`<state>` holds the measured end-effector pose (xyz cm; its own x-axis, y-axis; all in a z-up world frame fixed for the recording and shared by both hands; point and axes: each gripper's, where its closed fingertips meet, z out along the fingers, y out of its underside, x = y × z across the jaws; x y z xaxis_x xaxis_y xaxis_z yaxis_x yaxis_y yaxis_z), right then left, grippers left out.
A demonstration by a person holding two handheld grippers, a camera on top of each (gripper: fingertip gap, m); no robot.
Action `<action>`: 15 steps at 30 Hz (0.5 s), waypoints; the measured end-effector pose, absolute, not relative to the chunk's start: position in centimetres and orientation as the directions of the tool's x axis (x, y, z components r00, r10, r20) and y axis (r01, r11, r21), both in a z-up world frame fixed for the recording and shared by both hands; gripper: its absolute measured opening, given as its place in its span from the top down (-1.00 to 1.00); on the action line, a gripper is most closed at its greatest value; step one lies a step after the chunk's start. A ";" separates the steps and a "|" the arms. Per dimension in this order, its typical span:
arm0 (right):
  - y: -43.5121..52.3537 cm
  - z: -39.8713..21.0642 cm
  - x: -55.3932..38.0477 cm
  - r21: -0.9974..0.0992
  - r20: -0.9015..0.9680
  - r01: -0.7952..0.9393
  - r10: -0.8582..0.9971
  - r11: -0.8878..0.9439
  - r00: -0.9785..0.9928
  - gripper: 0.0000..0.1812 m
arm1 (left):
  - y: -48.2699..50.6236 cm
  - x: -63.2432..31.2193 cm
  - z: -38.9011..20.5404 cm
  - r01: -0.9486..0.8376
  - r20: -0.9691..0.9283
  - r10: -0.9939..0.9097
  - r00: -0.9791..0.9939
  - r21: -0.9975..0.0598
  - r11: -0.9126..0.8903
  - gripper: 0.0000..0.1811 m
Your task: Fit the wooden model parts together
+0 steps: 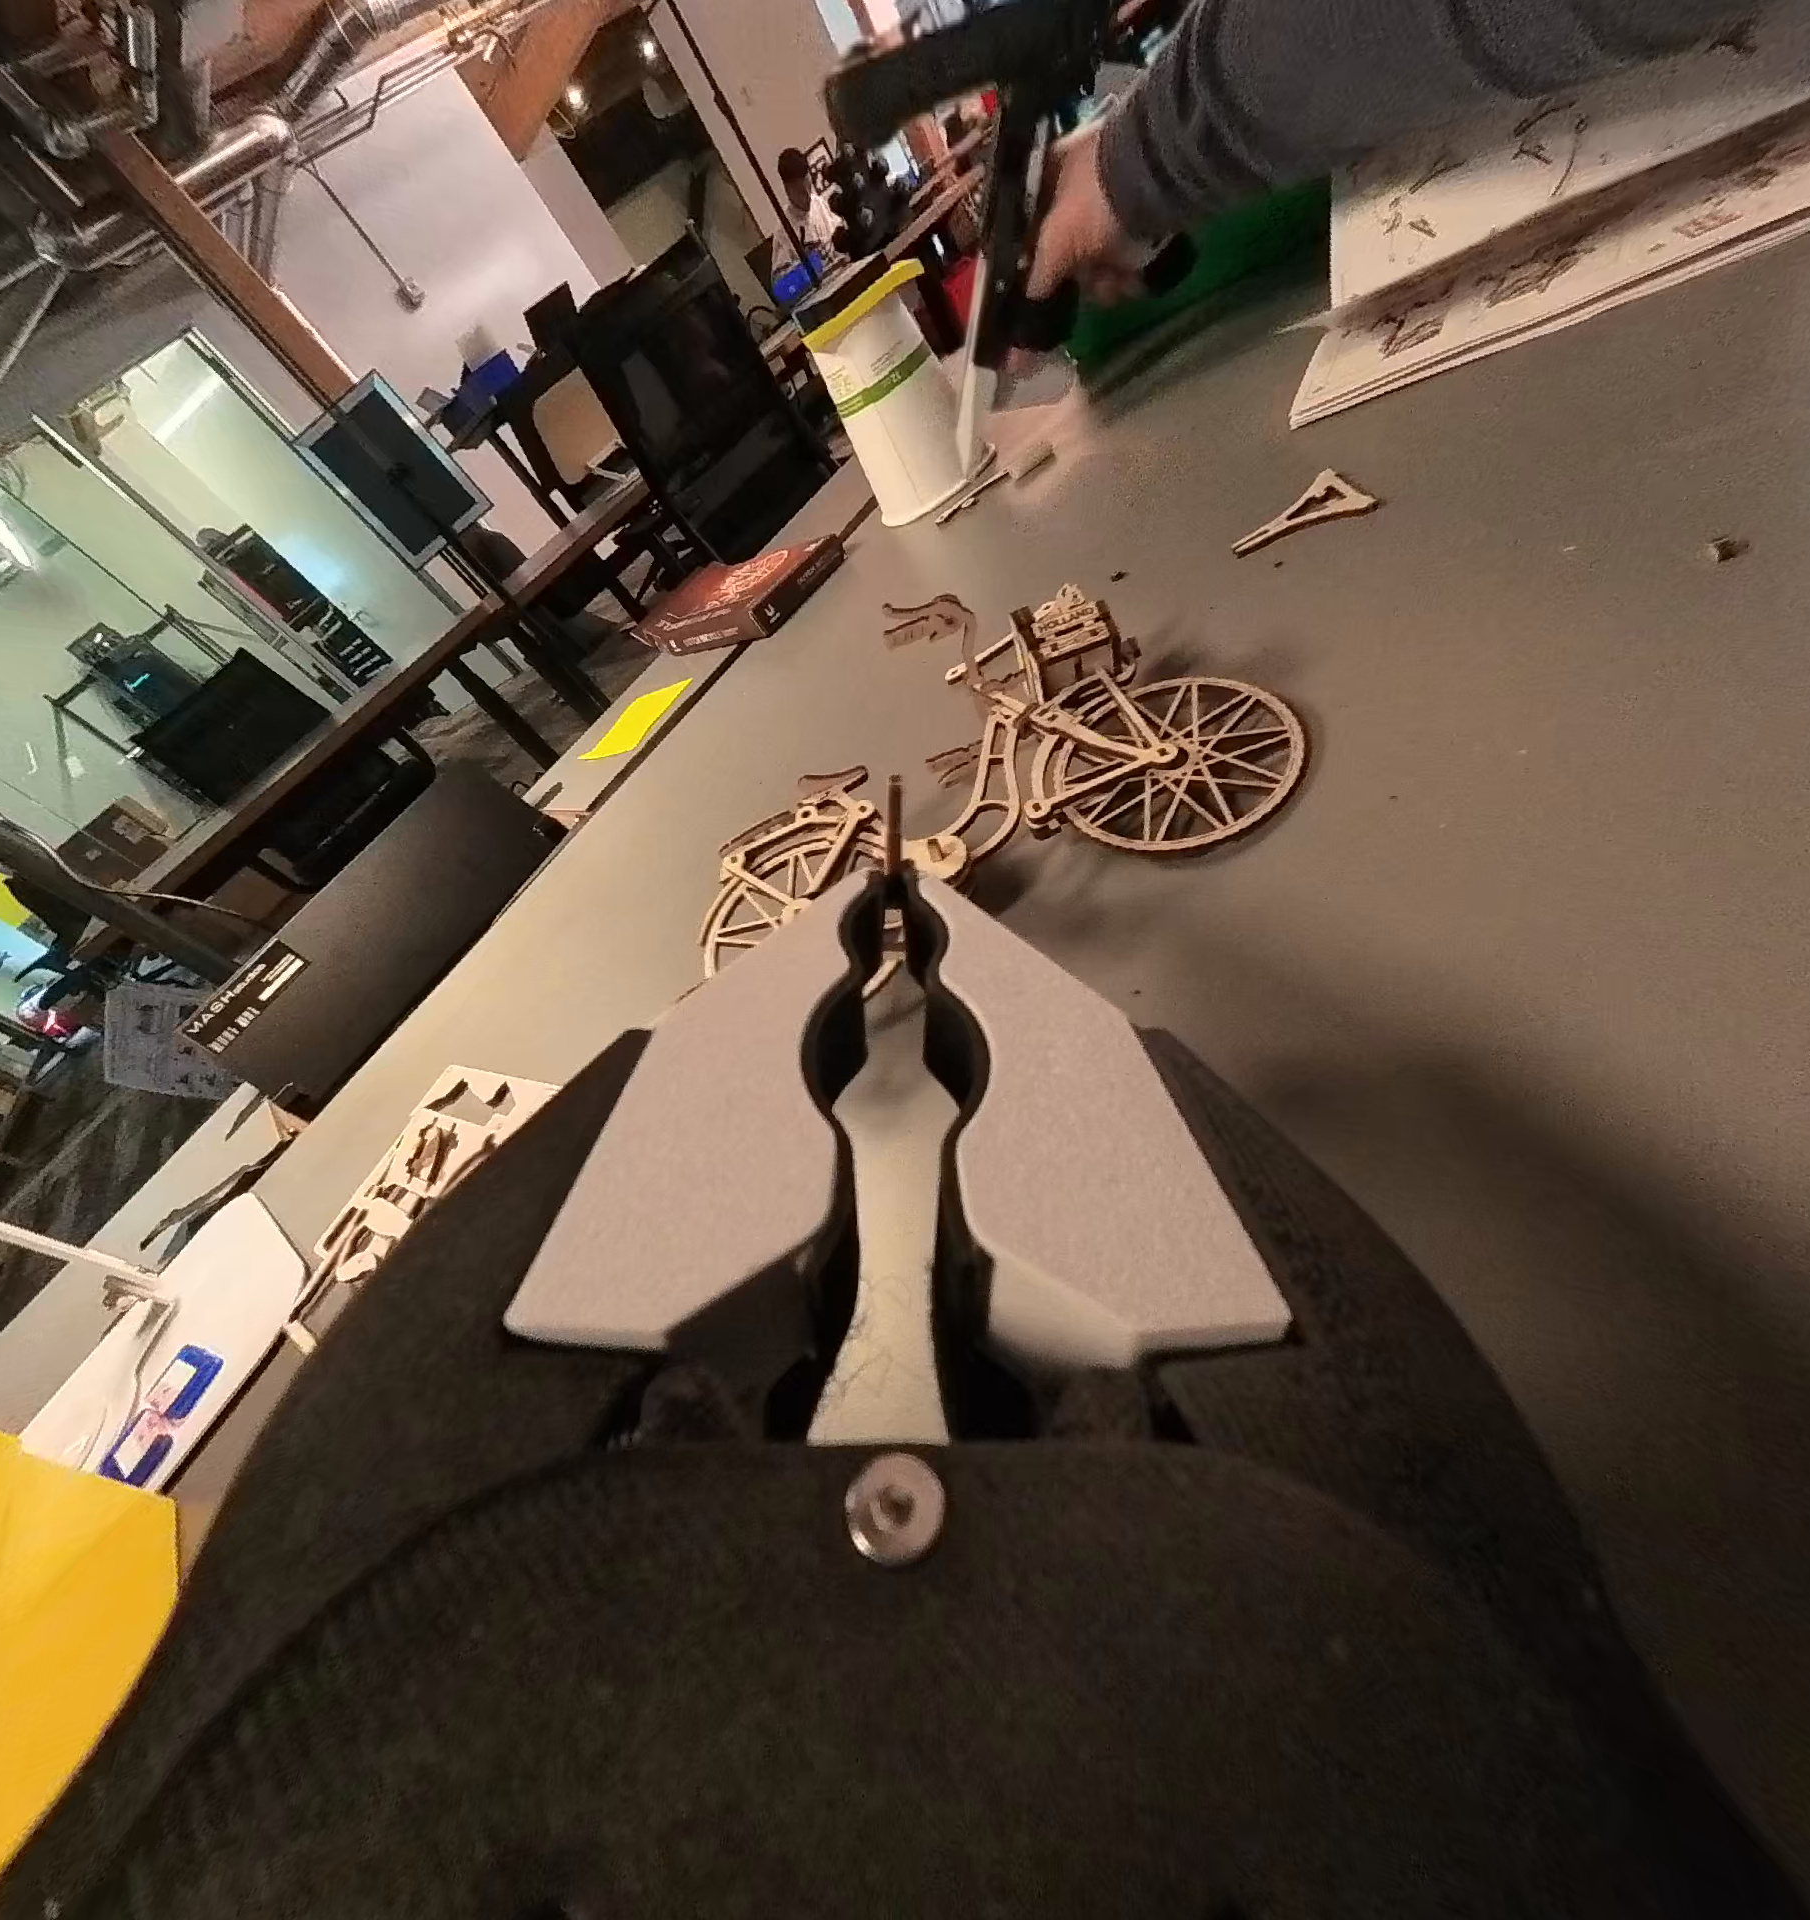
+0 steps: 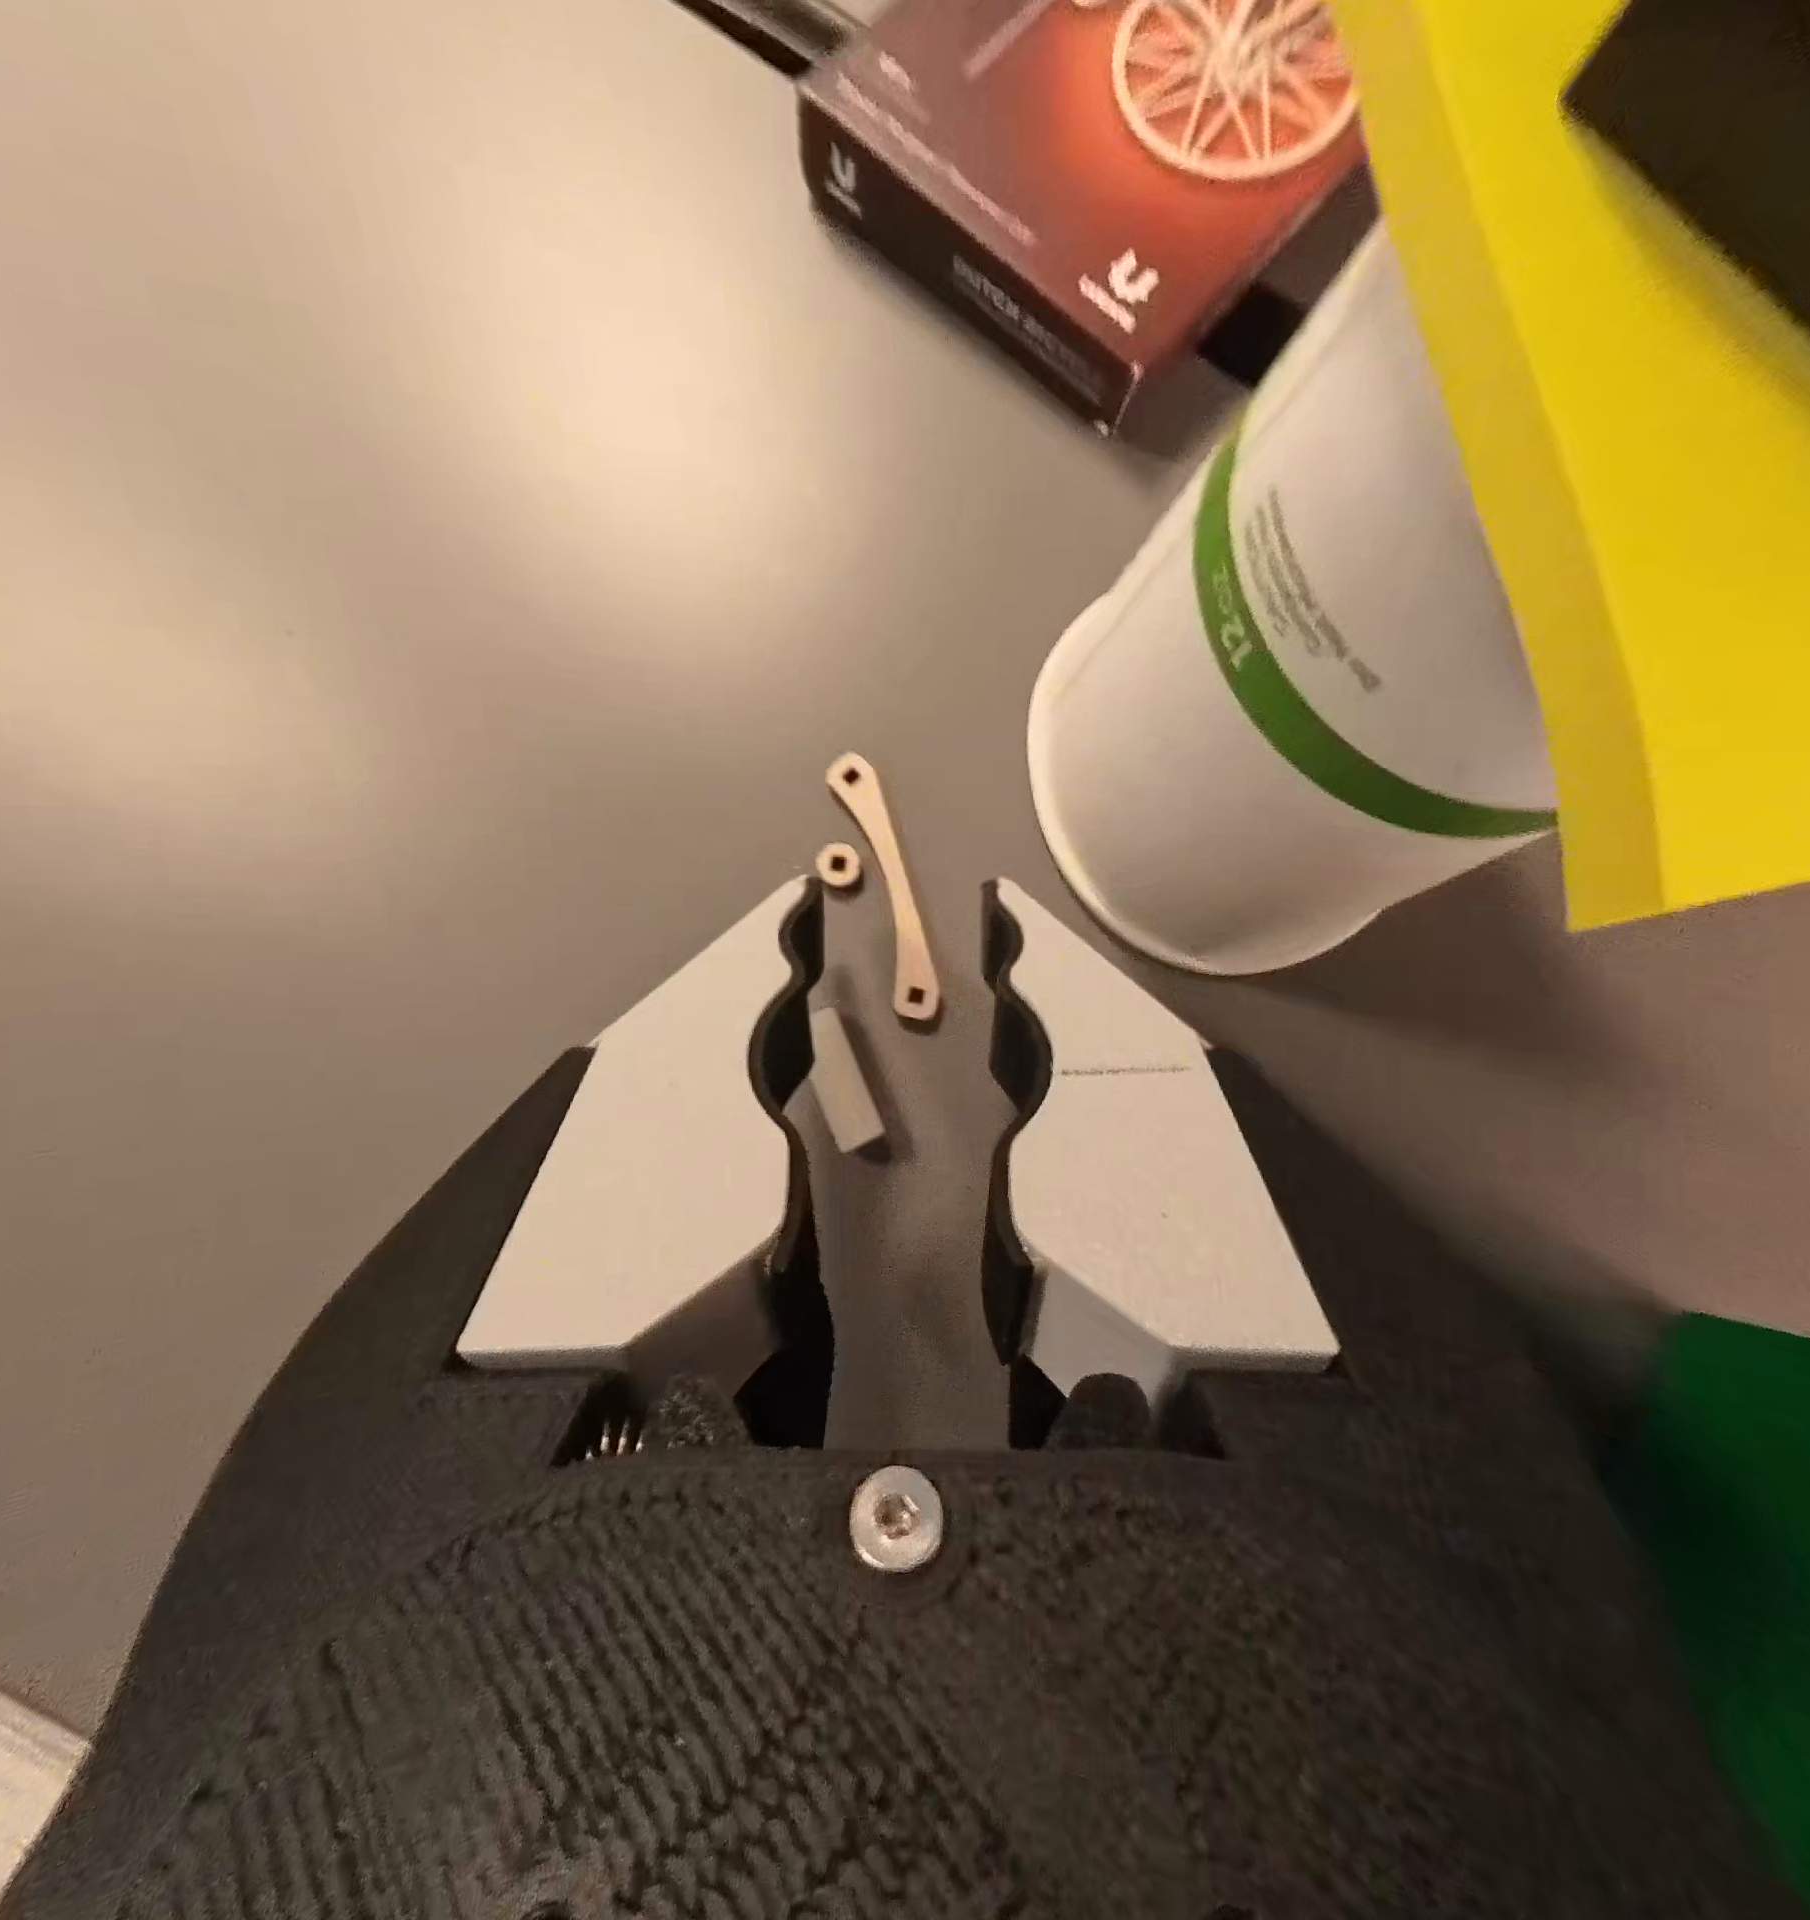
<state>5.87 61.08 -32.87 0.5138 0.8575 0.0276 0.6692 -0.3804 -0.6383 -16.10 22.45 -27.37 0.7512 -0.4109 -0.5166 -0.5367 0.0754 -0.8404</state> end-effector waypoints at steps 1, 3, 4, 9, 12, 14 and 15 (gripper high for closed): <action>61.3 -33.3 6.1 -0.624 0.019 0.675 0.856 -0.394 0.517 0.69 | 22.4 -16.1 -27.3 -0.536 -0.518 -0.408 0.752 -0.841 0.079 0.99; 61.5 -34.0 6.5 -0.599 0.029 0.696 0.857 -0.397 0.514 0.70 | 22.4 -16.1 -27.2 -0.535 -0.519 -0.407 0.752 -0.841 0.083 0.99; 61.5 -34.1 6.5 -0.596 0.031 0.700 0.860 -0.393 0.509 0.73 | 22.5 -16.0 -27.3 -0.536 -0.519 -0.409 0.751 -0.840 0.082 0.99; 61.3 -34.2 6.1 -0.574 0.058 0.735 0.878 -0.360 0.476 0.99 | 22.5 -15.9 -27.5 -0.545 -0.524 -0.416 0.743 -0.835 0.078 0.99; 61.3 -32.7 5.4 -0.597 0.142 0.747 0.878 -0.292 0.457 0.98 | 22.5 -16.0 -27.4 -0.541 -0.522 -0.411 0.747 -0.837 0.080 0.99; 60.5 -30.5 4.1 -0.636 0.158 0.732 0.887 -0.245 0.434 0.98 | 22.4 -16.0 -27.2 -0.534 -0.519 -0.409 0.751 -0.841 0.088 0.99; 59.7 -29.4 3.4 -0.652 0.163 0.726 0.895 -0.218 0.415 0.98 | 22.4 -16.0 -27.1 -0.530 -0.517 -0.409 0.752 -0.843 0.090 0.99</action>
<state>3.37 59.69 -29.39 0.4155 0.8949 0.1629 0.7258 -0.2183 -0.6523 -15.98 22.36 -27.13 0.7522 -0.4088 -0.5168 -0.5304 0.0897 -0.8430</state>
